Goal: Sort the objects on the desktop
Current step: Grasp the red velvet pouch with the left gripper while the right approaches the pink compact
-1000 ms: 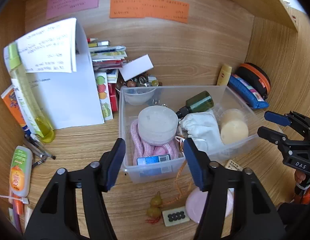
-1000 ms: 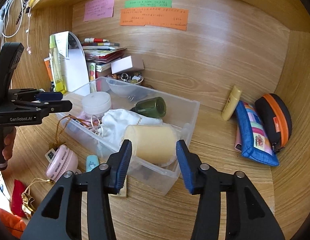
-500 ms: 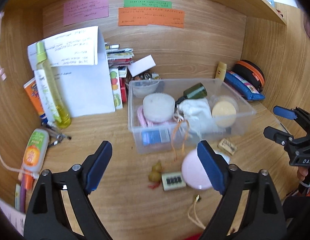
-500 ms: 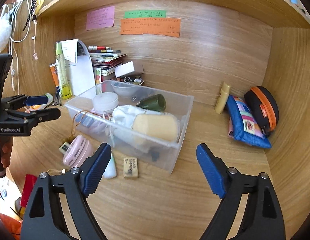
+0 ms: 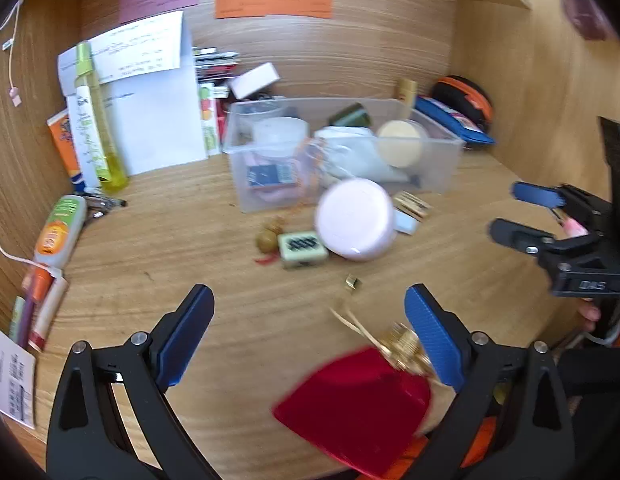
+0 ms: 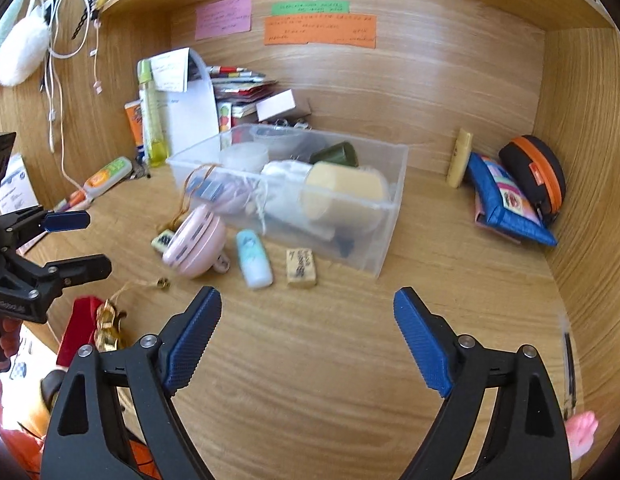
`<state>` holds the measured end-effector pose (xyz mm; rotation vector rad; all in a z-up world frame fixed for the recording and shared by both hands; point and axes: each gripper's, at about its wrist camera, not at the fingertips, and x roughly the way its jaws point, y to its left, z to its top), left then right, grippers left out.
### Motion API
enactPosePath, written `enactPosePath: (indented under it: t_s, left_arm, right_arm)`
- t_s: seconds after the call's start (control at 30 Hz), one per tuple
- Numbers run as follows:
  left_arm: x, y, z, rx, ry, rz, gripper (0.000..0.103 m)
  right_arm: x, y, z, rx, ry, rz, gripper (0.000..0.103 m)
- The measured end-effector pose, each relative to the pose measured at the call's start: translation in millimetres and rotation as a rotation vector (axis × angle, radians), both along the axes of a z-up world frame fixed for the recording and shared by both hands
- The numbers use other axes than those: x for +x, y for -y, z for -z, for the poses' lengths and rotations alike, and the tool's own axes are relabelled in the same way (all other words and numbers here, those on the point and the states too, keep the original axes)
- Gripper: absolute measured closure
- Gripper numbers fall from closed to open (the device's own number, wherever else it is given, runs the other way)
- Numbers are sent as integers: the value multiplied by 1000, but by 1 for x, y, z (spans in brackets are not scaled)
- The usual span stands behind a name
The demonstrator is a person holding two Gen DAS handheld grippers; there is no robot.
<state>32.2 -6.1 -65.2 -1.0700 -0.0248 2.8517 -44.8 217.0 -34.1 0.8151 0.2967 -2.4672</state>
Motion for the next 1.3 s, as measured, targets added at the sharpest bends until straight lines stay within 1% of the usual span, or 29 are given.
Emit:
enactPosePath:
  t_s: [0.1, 0.17, 0.33, 0.47, 0.63, 0.7, 0.8, 0.87, 0.93, 1.0, 1.03, 1.1, 1.2, 1.3]
  left_arm:
    - [9, -7, 4, 14, 13, 40, 5]
    - [14, -13, 10, 2, 29, 61, 5]
    - [15, -18, 28, -9, 86, 74, 5]
    - [17, -16, 37, 16, 119, 84, 5]
    - [19, -18, 40, -13, 90, 75, 3]
    - [17, -18, 41, -37, 80, 52, 3]
    - [12, -14, 40, -44, 84, 25, 3]
    - [11, -9, 40, -58, 67, -6, 3]
    - [11, -2, 40, -55, 55, -26, 10]
    - [13, 4, 40, -33, 51, -29, 27]
    - [13, 6, 39, -35, 47, -37, 30]
    - [15, 9, 40, -35, 32, -36, 41]
    - [17, 12, 41, -35, 19, -30, 45]
    - [17, 15, 40, -34, 10, -31, 48]
  right_arm:
    - [6, 2, 7, 5, 12, -7, 17]
    - [9, 3, 9, 5, 15, -10, 17]
    - [14, 8, 12, -3, 20, -18, 17]
    - [16, 15, 17, -2, 31, -31, 17]
    - [16, 27, 23, 9, 54, -55, 17]
    - [15, 31, 24, 8, 59, -62, 17]
    - [13, 40, 24, 5, 63, -77, 17]
    - [11, 48, 23, 9, 66, -88, 17]
    - [8, 55, 23, 15, 71, -96, 17]
    - [5, 63, 22, 16, 72, -106, 17]
    - [3, 66, 21, 14, 72, -108, 17]
    - [-4, 72, 19, -5, 90, -115, 17]
    - [-14, 80, 17, -52, 125, -136, 17]
    - [-25, 92, 18, -59, 162, -145, 17]
